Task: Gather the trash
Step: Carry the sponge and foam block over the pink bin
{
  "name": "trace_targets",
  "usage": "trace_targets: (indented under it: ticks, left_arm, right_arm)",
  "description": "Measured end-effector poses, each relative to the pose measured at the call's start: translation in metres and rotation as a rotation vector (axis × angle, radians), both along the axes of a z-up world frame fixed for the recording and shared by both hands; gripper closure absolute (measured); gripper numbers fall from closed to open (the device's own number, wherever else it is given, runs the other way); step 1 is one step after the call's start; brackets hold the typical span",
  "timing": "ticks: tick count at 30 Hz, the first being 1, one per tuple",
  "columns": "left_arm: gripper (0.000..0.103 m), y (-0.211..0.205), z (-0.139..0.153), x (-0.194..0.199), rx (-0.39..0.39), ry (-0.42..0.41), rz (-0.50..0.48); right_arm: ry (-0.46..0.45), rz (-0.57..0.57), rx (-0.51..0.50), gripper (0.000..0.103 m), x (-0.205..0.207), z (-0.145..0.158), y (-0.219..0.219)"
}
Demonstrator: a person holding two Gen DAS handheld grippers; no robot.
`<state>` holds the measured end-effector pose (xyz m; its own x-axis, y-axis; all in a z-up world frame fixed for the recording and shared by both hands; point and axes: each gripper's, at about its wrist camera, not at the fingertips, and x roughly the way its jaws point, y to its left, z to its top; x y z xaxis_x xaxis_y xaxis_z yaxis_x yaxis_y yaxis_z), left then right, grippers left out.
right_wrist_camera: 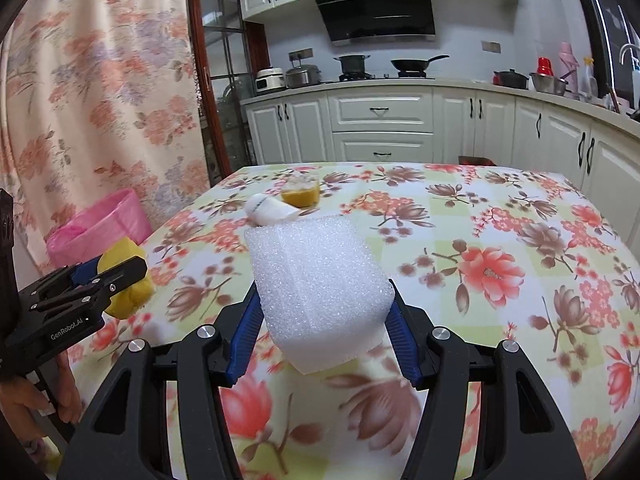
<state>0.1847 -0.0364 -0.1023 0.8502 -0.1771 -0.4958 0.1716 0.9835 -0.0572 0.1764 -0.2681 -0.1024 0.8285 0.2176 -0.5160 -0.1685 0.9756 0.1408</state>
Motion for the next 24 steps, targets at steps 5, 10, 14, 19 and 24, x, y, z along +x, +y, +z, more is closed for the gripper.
trace_targets:
  ticks: [5, 10, 14, 19, 24]
  left_arm:
    - [0.047, 0.003, -0.001, -0.025, 0.019, -0.031, -0.009]
    - [0.047, 0.006, -0.002, -0.042, 0.03, -0.052, -0.013]
    - [0.047, 0.015, 0.0, -0.054, 0.034, -0.068, -0.004]
    - [0.047, 0.031, 0.003, -0.068, 0.044, -0.095, 0.02]
    - [0.047, 0.047, 0.003, -0.08, 0.054, -0.109, 0.046]
  right_arm:
    - [-0.014, 0.019, -0.007, 0.046, -0.013, 0.002, 0.006]
    - [-0.014, 0.056, -0.017, 0.046, -0.025, 0.002, 0.017]
    - [-0.01, 0.097, -0.03, 0.046, -0.032, 0.0, 0.033]
    - [-0.023, 0.137, -0.045, 0.046, -0.037, 0.004, 0.052]
    - [-0.03, 0.179, -0.056, 0.046, -0.038, 0.008, 0.072]
